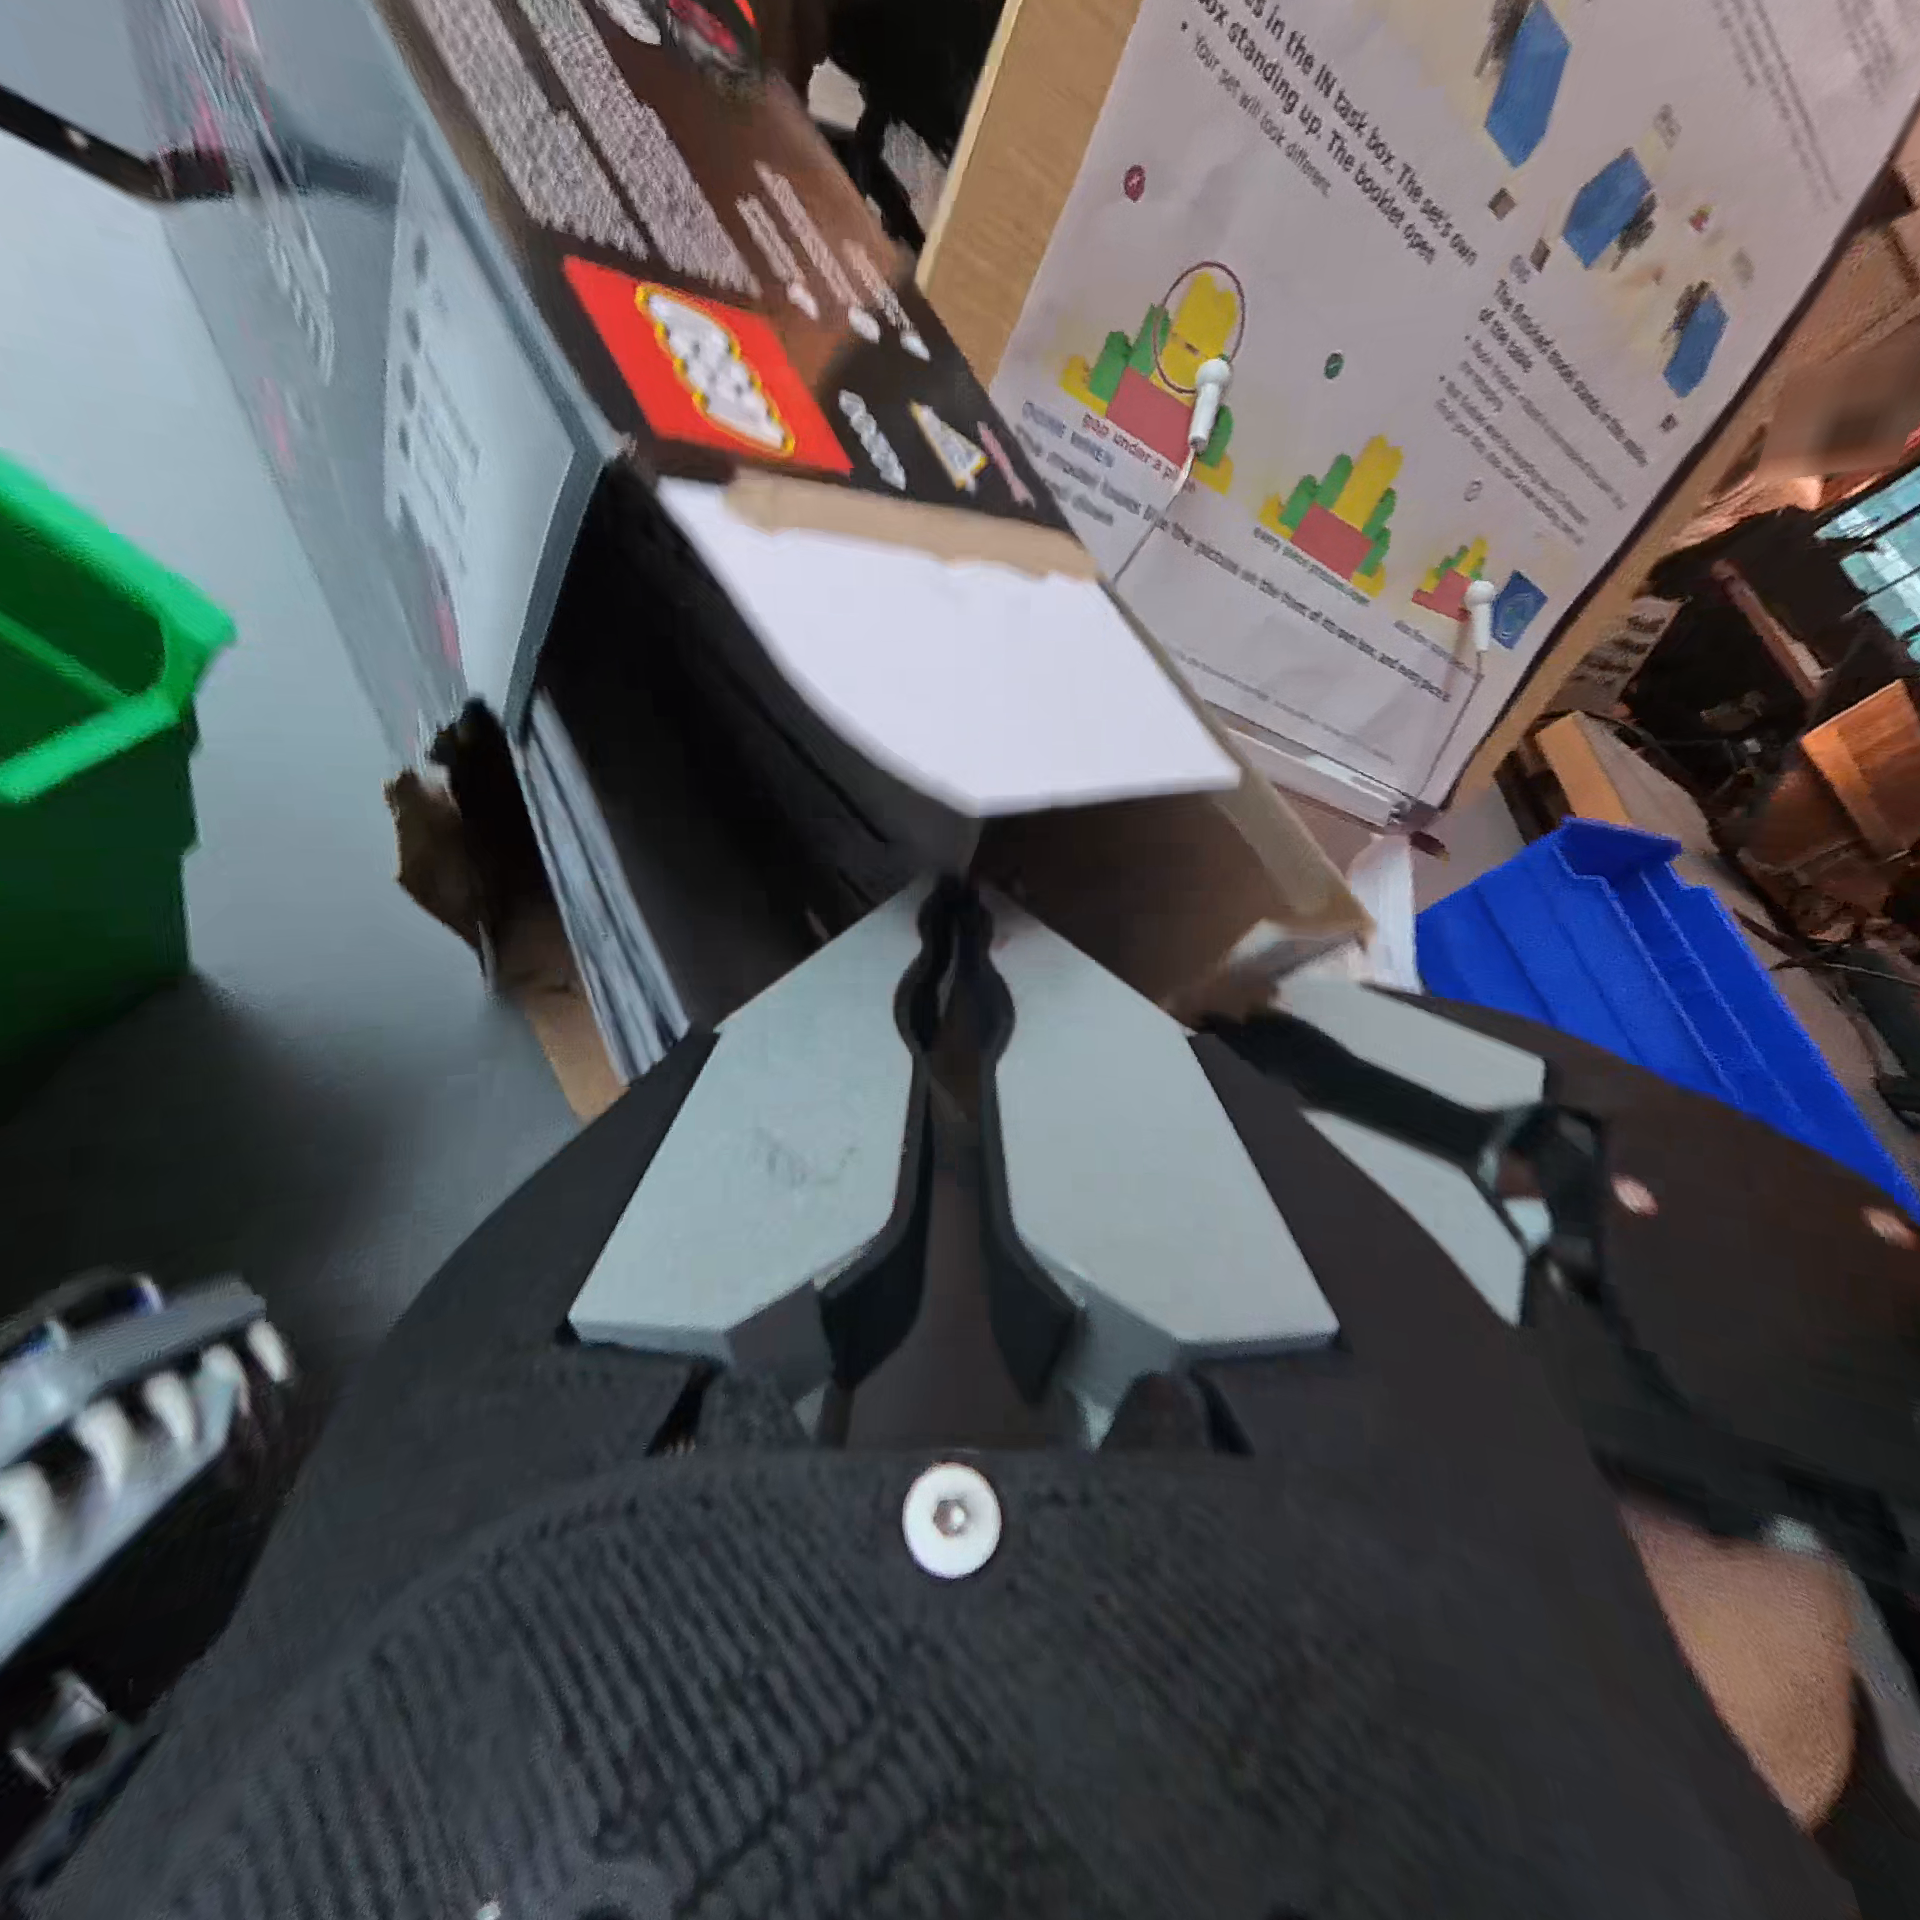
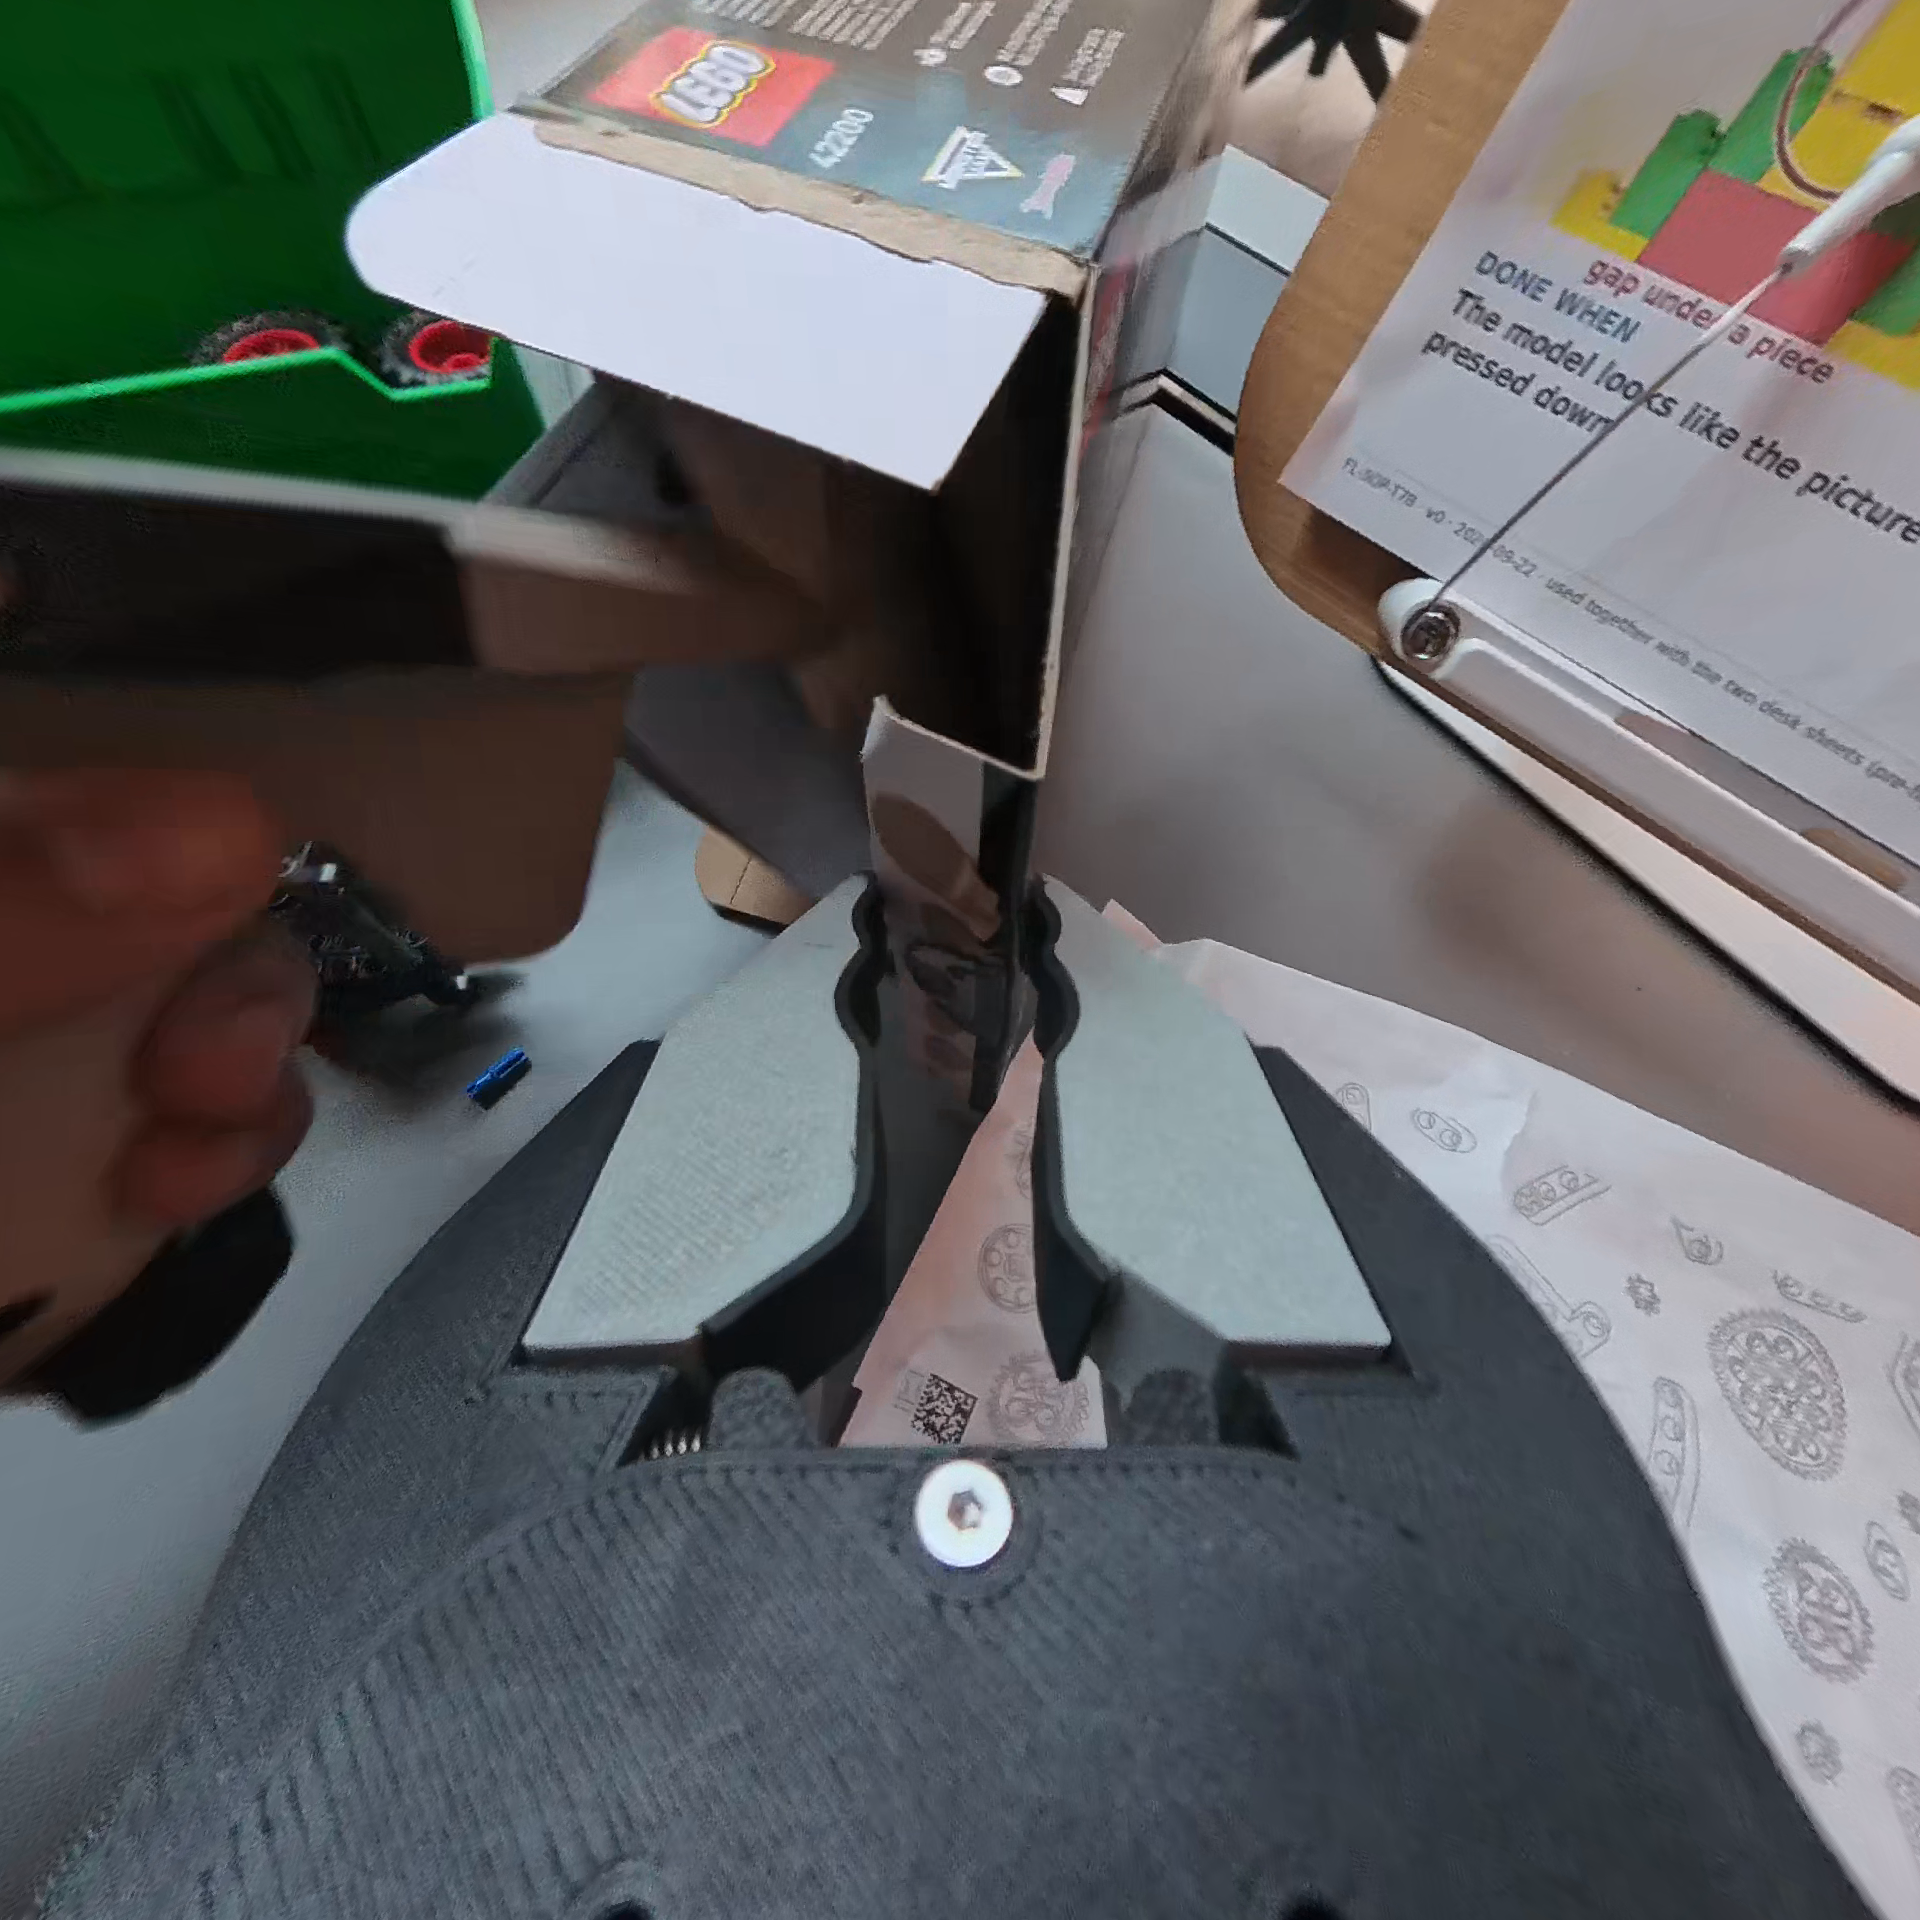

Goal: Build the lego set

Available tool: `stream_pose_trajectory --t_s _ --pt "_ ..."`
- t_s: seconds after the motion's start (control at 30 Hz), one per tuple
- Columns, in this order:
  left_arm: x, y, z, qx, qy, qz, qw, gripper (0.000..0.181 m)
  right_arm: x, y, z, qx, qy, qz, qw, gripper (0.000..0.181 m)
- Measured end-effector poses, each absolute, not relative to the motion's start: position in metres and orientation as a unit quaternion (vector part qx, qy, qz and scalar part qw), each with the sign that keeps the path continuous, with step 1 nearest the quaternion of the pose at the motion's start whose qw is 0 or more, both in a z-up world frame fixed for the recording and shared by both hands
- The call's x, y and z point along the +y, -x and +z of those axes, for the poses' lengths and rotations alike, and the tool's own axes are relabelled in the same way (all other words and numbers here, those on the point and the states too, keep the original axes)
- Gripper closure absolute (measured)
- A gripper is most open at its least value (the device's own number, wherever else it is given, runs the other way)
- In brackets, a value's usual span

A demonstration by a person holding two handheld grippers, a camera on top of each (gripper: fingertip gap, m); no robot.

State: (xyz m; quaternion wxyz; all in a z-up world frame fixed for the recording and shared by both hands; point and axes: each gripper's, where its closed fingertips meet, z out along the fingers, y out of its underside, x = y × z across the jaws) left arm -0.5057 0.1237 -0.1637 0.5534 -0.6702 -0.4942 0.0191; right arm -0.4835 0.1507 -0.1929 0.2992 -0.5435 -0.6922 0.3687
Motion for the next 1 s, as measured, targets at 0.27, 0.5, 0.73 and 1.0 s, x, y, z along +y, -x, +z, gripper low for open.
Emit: stream_pose_trajectory --t_s 0.27,0.5,0.73,1.0 --pt "0.113 0.462 -0.148 -0.442 0.673 0.074 0.588 0.181 0.142 0.483 -0.186 -0.682 0.555 0.385 0.28 0.156" --pt "0.114 0.447 -0.137 -0.347 0.713 0.132 0.595 0.181 0.141 0.464 -0.176 -0.67 0.529 0.439 0.28 0.137" --pt "0.11 0.446 -0.147 -0.32 0.743 0.119 0.576 0.181 0.151 0.457 -0.195 -0.688 0.528 0.388 0.311 0.151" --pt "0.08 0.413 -0.123 -0.316 0.774 0.072 0.544 0.15 0.156 0.455 -0.189 -0.677 0.537 0.398 0.308 0.149"
